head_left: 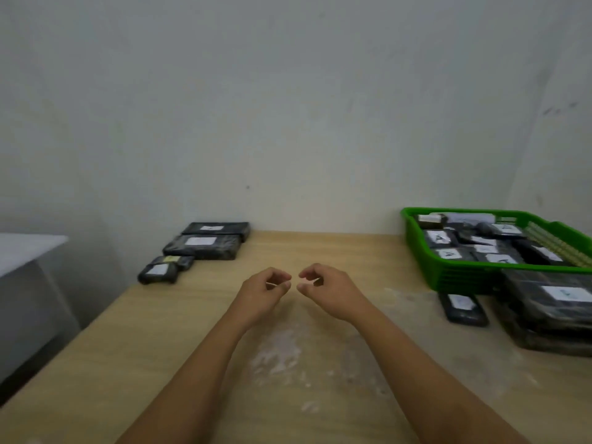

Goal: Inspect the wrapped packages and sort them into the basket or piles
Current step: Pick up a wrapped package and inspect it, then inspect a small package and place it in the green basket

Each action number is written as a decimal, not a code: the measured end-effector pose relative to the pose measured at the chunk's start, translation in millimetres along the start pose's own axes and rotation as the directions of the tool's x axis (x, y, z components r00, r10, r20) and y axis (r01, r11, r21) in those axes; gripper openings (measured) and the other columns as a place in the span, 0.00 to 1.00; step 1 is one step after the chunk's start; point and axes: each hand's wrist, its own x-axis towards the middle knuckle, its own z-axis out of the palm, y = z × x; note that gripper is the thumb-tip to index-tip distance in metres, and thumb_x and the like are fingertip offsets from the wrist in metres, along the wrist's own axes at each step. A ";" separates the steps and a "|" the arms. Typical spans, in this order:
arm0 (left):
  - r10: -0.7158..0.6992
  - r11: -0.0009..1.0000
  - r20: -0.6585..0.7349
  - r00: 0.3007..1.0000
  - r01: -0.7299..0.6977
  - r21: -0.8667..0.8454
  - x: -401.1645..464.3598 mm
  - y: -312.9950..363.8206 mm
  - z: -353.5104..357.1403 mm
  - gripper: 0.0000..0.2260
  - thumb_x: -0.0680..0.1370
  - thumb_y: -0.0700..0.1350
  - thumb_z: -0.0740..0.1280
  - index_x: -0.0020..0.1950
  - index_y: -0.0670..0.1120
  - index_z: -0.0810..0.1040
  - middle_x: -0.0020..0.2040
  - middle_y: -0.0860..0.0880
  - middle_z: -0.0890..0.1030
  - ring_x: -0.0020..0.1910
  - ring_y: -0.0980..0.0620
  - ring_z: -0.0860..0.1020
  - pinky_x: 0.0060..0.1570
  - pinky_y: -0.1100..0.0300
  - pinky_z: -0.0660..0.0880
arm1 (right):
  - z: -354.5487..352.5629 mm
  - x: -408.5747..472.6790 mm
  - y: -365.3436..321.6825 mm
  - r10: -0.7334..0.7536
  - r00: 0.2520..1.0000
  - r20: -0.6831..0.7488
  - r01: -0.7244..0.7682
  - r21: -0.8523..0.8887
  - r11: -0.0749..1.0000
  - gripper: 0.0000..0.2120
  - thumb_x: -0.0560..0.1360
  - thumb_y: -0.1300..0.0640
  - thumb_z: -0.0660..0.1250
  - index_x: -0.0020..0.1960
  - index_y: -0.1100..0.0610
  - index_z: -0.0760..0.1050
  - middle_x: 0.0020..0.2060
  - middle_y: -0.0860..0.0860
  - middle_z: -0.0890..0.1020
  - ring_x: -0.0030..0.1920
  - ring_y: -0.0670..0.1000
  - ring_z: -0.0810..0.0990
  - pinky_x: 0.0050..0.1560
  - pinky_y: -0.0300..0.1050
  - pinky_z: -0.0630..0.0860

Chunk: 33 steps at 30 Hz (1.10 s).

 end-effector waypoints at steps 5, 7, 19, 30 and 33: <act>-0.114 0.993 -0.072 0.991 0.116 0.022 -11.0 -47.2 -50.5 0.04 0.81 0.47 0.71 0.53 0.56 0.83 0.53 0.56 0.84 0.54 0.59 0.80 0.57 0.61 0.76 | 68.0 15.9 -22.5 -0.031 0.989 0.146 0.031 0.003 1.000 0.18 0.79 0.50 0.70 0.68 0.48 0.78 0.67 0.47 0.79 0.68 0.48 0.74 0.66 0.42 0.70; -0.149 0.988 -0.108 0.983 0.152 0.017 -9.4 -56.9 -66.4 0.04 0.80 0.48 0.71 0.52 0.57 0.83 0.52 0.57 0.83 0.53 0.58 0.80 0.53 0.63 0.75 | 89.9 20.0 -21.6 -0.067 0.986 0.149 0.084 -0.106 0.991 0.18 0.79 0.48 0.68 0.68 0.46 0.77 0.68 0.47 0.77 0.70 0.49 0.73 0.70 0.44 0.68; -0.346 0.741 -0.639 0.687 0.618 0.262 35.6 -126.6 -170.1 0.25 0.81 0.59 0.65 0.71 0.44 0.73 0.70 0.39 0.73 0.70 0.38 0.69 0.67 0.45 0.67 | 113.5 22.5 -2.3 -0.164 0.972 0.168 0.208 -0.300 0.931 0.18 0.82 0.41 0.61 0.71 0.40 0.72 0.77 0.41 0.67 0.78 0.46 0.61 0.78 0.48 0.57; -0.386 0.750 -0.624 0.679 0.625 0.216 32.9 -140.1 -172.3 0.24 0.79 0.61 0.69 0.67 0.45 0.73 0.66 0.43 0.79 0.68 0.39 0.72 0.68 0.44 0.62 | 112.2 20.4 -4.1 -0.167 0.970 0.178 0.217 -0.313 0.925 0.18 0.83 0.41 0.60 0.71 0.40 0.72 0.78 0.42 0.66 0.79 0.47 0.60 0.79 0.48 0.56; -0.379 0.881 -0.573 0.726 0.473 0.018 24.3 -125.3 -169.9 0.22 0.77 0.52 0.75 0.64 0.45 0.70 0.62 0.44 0.80 0.59 0.43 0.78 0.62 0.49 0.70 | 111.1 18.4 -6.0 -0.169 0.968 0.188 0.223 -0.319 0.921 0.18 0.83 0.41 0.60 0.72 0.41 0.71 0.78 0.42 0.66 0.79 0.47 0.60 0.79 0.48 0.55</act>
